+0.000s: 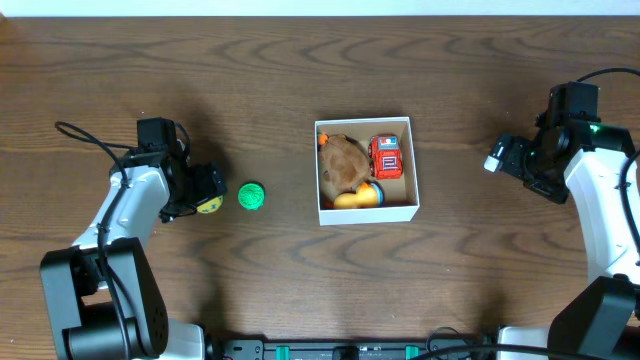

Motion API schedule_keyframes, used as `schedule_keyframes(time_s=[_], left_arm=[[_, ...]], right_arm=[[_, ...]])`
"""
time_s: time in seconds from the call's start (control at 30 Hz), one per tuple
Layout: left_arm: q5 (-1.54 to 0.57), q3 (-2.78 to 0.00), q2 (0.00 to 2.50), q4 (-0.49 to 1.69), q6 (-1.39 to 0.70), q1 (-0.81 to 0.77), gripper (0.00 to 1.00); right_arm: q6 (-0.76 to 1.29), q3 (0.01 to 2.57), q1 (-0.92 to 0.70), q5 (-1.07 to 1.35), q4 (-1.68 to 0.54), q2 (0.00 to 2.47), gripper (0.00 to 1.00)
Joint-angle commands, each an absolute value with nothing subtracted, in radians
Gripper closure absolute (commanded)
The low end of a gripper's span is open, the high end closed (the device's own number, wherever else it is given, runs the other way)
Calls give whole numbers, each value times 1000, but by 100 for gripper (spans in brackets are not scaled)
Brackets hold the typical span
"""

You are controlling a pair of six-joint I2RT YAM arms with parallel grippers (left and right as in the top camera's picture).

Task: Pack container
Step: 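Reach the left gripper to the yellow lettered ball and grasp it, then carry the yellow ball into the box and release it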

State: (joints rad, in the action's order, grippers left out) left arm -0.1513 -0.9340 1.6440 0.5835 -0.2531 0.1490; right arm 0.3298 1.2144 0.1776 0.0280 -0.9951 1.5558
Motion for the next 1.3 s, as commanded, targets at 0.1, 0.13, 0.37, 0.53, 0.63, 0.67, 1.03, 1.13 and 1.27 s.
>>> schedule_keyframes(time_s=[0.1, 0.13, 0.37, 0.53, 0.63, 0.67, 1.03, 1.13, 1.27], left_arm=[[-129, -934, 1662, 593, -268, 158, 31], [-129, -934, 1662, 594, -268, 158, 33], [-132, -935, 1652, 596, -268, 158, 55], [-159, -968, 1589, 620, -267, 136, 68], [-158, -1031, 1517, 672, -266, 82, 70], [-158, -1056, 1493, 690, -262, 59, 70], [-158, -1219, 1348, 695, -172, -381, 71], [-158, -1219, 1378, 694, -171, -488, 72], [-158, -1219, 1452, 678, -152, -593, 72]], right_arm=[[316, 1214, 182, 34, -995, 1557, 1], [316, 1214, 182, 34, -995, 1557, 1], [317, 1214, 182, 34, -994, 1557, 1], [317, 1214, 182, 34, -995, 1557, 1], [317, 1214, 183, 34, -993, 1557, 1], [316, 1214, 183, 34, -992, 1557, 1], [317, 1214, 182, 34, -988, 1557, 1], [317, 1214, 182, 34, -988, 1557, 1], [317, 1214, 182, 35, -989, 1557, 1]])
